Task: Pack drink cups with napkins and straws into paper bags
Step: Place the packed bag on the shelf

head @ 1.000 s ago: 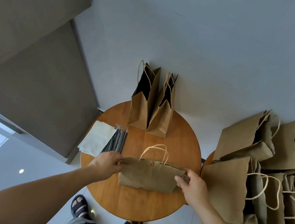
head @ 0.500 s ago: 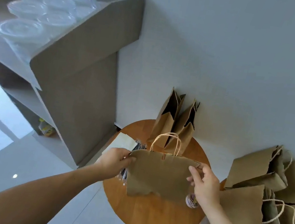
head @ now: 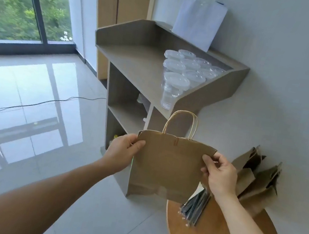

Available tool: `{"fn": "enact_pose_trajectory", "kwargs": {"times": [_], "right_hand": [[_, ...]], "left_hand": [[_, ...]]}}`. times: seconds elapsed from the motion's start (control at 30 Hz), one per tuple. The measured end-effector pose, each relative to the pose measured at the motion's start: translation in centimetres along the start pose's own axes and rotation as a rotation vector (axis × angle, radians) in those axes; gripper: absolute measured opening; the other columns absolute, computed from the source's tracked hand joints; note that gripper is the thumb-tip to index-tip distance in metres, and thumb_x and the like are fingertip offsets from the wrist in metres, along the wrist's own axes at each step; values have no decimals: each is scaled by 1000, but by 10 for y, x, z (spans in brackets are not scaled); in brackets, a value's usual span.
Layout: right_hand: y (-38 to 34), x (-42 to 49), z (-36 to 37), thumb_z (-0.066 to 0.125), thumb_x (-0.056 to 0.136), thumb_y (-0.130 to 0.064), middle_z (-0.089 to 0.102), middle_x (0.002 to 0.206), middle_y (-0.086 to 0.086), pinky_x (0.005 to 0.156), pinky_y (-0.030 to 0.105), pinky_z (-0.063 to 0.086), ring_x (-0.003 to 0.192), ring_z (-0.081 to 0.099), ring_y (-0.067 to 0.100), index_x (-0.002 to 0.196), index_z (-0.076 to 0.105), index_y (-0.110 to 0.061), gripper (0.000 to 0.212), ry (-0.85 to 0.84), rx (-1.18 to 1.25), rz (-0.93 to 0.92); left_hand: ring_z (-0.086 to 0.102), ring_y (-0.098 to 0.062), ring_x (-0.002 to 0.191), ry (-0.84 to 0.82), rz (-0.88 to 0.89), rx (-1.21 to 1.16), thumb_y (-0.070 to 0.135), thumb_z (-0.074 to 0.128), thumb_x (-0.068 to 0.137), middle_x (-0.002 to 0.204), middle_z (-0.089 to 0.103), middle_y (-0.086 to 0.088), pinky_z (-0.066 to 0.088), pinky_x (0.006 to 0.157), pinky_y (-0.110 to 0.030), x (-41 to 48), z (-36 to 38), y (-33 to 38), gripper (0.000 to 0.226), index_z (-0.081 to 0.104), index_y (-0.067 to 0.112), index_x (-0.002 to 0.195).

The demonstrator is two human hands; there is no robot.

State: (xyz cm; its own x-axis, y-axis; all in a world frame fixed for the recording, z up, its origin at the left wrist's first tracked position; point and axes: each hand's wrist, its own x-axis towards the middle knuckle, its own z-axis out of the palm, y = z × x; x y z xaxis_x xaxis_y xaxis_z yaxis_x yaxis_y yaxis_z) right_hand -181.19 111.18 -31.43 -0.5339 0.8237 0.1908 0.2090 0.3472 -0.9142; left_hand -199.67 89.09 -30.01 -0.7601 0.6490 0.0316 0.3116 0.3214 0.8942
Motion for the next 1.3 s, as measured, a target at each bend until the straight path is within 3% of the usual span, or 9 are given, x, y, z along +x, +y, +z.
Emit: {"fn": "enact_pose_trajectory", "kwargs": {"times": [0.07,0.3,0.53,0.67,0.77,0.9,1.0,1.2,1.3], "right_hand": [[-23,1,35,68,93,-20,66,60,-2,62,34,55,55,61,13,86,68,-25,8,-50,26,-26],[-105,20,127,69,92,-20,65,58,-3,56,32,52,51,59,10,84,69,-25,9,-162,136,-98],[-195,92,189,67,93,-16,60,50,-7,49,28,51,45,54,8,79,65,-23,16,-195,227,-181],[-241,155,212,64,96,-17,66,61,-4,59,29,58,52,61,9,85,66,-21,11,-230,214,-265],[-273,208,223,63,96,-14,68,66,2,57,28,59,50,62,9,85,65,-19,12,-274,210,-308],[-308,279,238,62,97,-13,65,67,3,57,27,59,49,61,8,94,64,-13,4,-294,200,-346],[-326,332,255,59,98,-11,65,78,5,53,26,58,48,62,8,103,62,-11,6,-277,197,-353],[-329,428,301,57,99,-12,67,84,4,59,30,58,52,64,12,105,60,-12,7,-236,122,-283],[-321,472,327,56,99,-9,66,82,5,68,37,61,57,67,17,102,59,-12,5,-219,126,-210]], "left_hand": [[58,-9,75,86,-9,-32,26,52,101,84,68,0,42,58,-9,-7,-36,-3,21,65,19,86],[61,-8,79,340,27,-45,28,51,102,88,67,9,40,56,-7,-2,-142,0,18,66,19,99],[56,10,62,567,115,-13,29,56,99,73,61,14,37,52,-6,67,-216,23,19,63,24,82],[60,-5,72,652,174,-28,33,59,97,79,67,14,47,64,-20,125,-250,42,18,68,27,83],[67,-18,82,676,217,-63,36,60,94,82,72,8,53,78,-40,173,-269,60,18,69,29,81],[66,-18,81,727,254,-41,46,60,86,79,72,12,53,83,-48,237,-287,82,20,70,30,78],[65,-36,91,744,282,-62,47,59,83,91,73,-11,52,86,-56,285,-294,89,34,71,16,86],[63,-25,81,660,298,-8,31,61,96,87,72,-9,52,86,-48,386,-310,81,22,73,14,89],[61,-21,75,587,323,14,29,62,96,77,68,-4,49,78,-38,438,-317,73,22,71,20,79]]}}
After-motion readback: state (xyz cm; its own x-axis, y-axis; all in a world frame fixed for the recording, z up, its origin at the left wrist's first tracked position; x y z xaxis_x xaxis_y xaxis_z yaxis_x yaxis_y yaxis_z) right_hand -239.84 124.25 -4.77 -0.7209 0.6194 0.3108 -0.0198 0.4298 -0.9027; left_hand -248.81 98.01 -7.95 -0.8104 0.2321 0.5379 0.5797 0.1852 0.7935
